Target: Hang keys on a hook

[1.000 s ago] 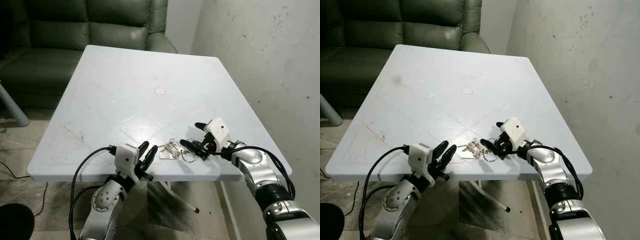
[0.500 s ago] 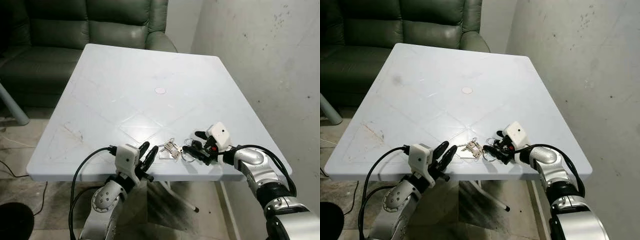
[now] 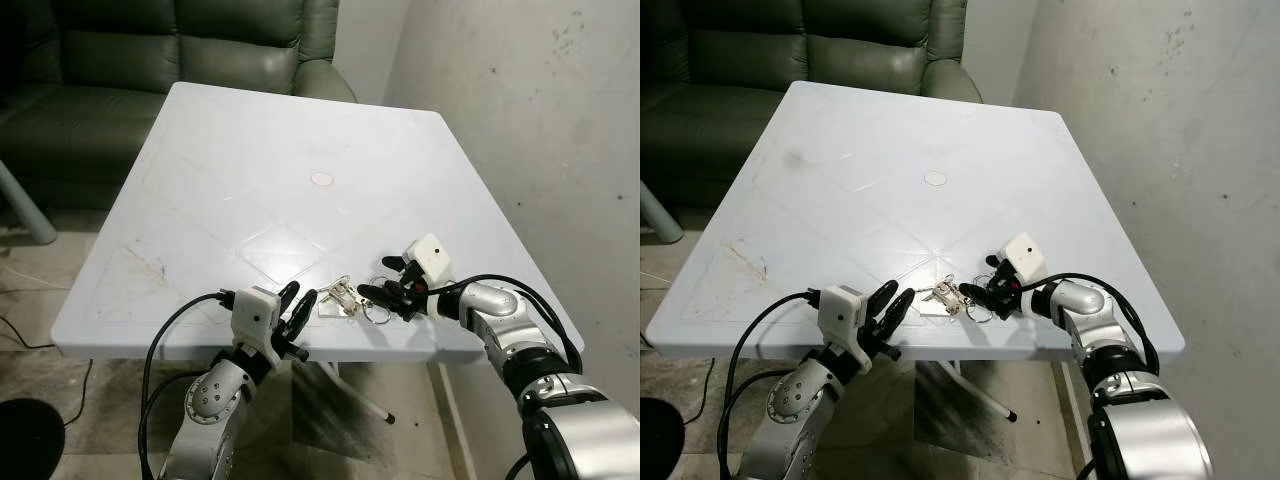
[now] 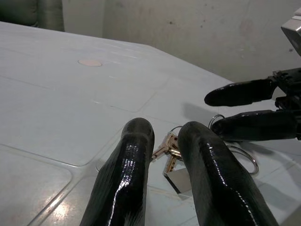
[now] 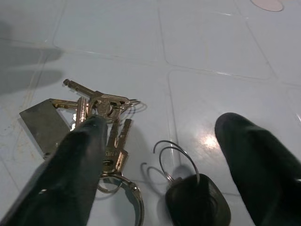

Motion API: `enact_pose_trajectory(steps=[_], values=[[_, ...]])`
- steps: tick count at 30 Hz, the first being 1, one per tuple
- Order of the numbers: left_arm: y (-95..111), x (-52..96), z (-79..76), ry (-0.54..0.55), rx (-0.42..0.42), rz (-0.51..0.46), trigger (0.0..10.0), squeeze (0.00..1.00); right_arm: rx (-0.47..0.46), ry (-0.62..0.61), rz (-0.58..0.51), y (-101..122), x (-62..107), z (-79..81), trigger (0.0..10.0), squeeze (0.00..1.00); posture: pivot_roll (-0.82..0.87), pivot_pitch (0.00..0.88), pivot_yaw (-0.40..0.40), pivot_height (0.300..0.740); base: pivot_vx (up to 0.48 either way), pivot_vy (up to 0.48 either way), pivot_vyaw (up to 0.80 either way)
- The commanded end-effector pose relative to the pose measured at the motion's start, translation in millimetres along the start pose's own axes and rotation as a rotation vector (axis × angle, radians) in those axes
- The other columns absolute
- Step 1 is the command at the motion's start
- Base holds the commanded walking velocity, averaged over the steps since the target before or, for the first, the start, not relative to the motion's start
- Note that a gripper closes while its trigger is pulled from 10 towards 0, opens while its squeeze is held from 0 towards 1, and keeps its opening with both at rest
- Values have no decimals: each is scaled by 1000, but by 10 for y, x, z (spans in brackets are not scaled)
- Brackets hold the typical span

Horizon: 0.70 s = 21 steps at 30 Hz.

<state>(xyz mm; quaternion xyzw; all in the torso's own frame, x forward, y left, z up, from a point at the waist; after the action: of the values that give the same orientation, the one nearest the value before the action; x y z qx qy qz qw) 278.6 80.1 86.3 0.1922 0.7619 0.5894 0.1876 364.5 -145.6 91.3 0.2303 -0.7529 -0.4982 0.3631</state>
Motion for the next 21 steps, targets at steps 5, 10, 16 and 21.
enact_pose_trajectory(steps=[5, 10, 16, 21], values=[[26, -7, -49, -6, -7, -10, 10000, 0, 28, 9, 22, 27, -7, -30, 3843, 0, 105, 19, -154, 740, 0, 0, 0], [19, -1, -54, 1, -6, -11, 10000, 0, 48, 22, 56, -5, 17, -42, 2000, 0, 109, 18, -160, 740, 0, 0, 0], [24, 2, -57, 2, -7, -12, 10000, 0, 70, 12, 92, -46, 39, -60, 7490, 0, 109, 18, -160, 740, 0, 0, 0], [25, 2, -57, 6, -6, -15, 10000, 0, 74, -1, 103, -64, 52, -74, 8471, 0, 111, 13, -162, 740, 0, 0, 0]])
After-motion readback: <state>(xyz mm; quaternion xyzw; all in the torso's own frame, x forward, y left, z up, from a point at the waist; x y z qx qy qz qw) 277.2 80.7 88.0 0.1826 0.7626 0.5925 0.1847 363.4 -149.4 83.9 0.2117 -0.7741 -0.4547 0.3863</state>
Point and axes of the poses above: a point about 5 cm out from each wrist's last joint towards the gripper, its own x axis pointing back from the gripper into the wrist, its own y axis along the axis of the wrist's last joint, z = x × y, the point moved 2 cm from there along -x, pointing out of the wrist towards the gripper, and after that the axes turned 9 degrees about x, right-handed, at the moved point
